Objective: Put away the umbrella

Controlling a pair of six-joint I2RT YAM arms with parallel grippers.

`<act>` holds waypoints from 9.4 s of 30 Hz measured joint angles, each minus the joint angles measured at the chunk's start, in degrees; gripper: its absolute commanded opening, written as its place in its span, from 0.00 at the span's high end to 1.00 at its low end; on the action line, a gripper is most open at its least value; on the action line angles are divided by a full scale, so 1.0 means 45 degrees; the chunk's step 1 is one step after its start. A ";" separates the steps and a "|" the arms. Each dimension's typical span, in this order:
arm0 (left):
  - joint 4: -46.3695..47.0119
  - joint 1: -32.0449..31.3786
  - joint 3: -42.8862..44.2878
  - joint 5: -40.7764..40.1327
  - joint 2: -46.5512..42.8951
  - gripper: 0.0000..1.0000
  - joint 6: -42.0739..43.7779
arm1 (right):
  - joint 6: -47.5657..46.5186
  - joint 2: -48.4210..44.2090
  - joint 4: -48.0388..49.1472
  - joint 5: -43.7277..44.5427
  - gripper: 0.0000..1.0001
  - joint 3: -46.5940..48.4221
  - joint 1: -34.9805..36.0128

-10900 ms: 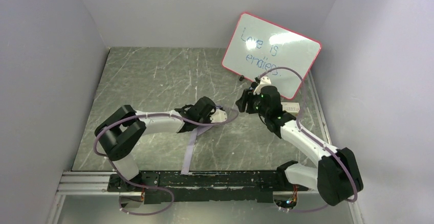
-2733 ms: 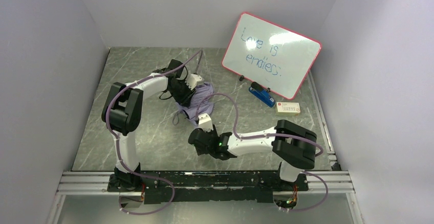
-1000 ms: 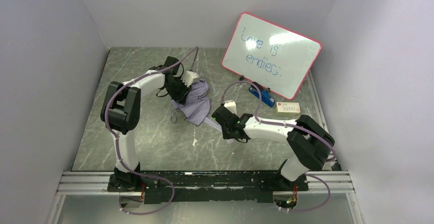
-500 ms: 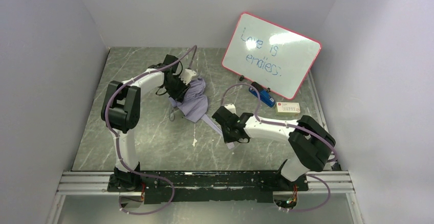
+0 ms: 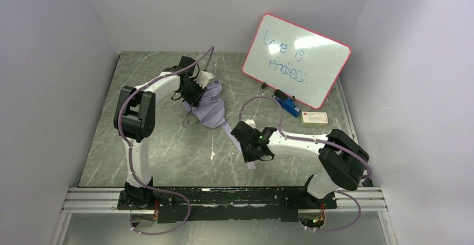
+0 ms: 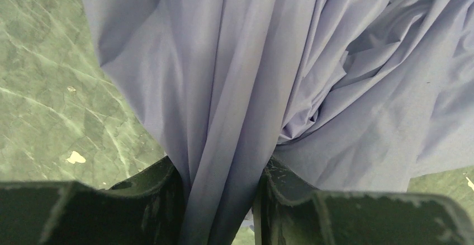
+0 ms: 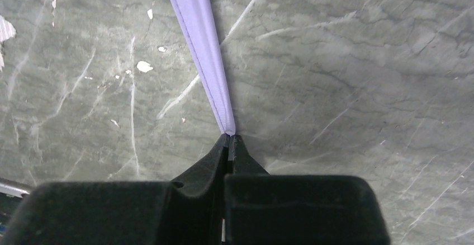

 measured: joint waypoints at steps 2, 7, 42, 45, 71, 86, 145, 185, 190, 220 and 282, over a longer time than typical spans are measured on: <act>-0.0010 0.0000 0.0039 -0.0019 0.0034 0.95 0.0005 | 0.0000 -0.0019 -0.0005 -0.0063 1.00 -0.0053 0.0097; 0.0044 0.0000 0.0044 -0.0112 0.0058 0.95 0.0005 | 0.0000 -0.0044 -0.0034 -0.0287 1.00 -0.0107 0.0340; 0.1583 -0.1462 -0.0860 -0.2531 -0.0301 0.95 0.1491 | 0.1491 -0.1146 -0.0398 -0.1010 0.66 -0.0874 0.1681; 0.1705 -0.1525 -0.0869 -0.2565 -0.0301 0.95 0.1545 | 0.1622 -0.1311 -0.0967 -0.0918 0.62 -0.0874 0.1724; 0.5314 -0.4299 -0.4503 -0.5265 -0.2195 0.95 0.2361 | 0.3196 -0.8660 -0.1112 0.5217 0.47 -0.1559 0.1025; 1.0142 -0.7310 -0.8344 -0.8539 -0.3245 0.95 0.4124 | -0.1141 -0.5489 0.2594 0.1452 0.24 -0.0578 -0.7563; 2.2445 -1.0467 -1.2220 -1.3070 0.0068 0.49 1.0754 | -1.9336 0.5649 -0.0612 -0.9301 0.57 0.7159 -0.5280; 0.5076 0.0981 -0.6280 -0.1564 -0.8704 0.38 0.0267 | -2.0240 0.2375 1.0656 -0.1836 0.87 -0.0539 -0.2249; 0.3565 0.0976 -0.4313 0.0928 -0.7805 0.34 0.0393 | -2.1294 0.2327 1.3134 -0.0427 0.88 -0.2050 -0.1399; 0.1389 -0.2516 0.1345 0.3429 -0.3711 0.00 0.0267 | -2.2819 0.3808 1.6995 0.4935 0.91 -0.3468 0.1302; 0.0121 -0.3944 -0.2297 0.4119 -0.0976 0.42 0.4789 | -2.2858 0.4080 1.7330 0.5338 0.91 -0.3483 0.1506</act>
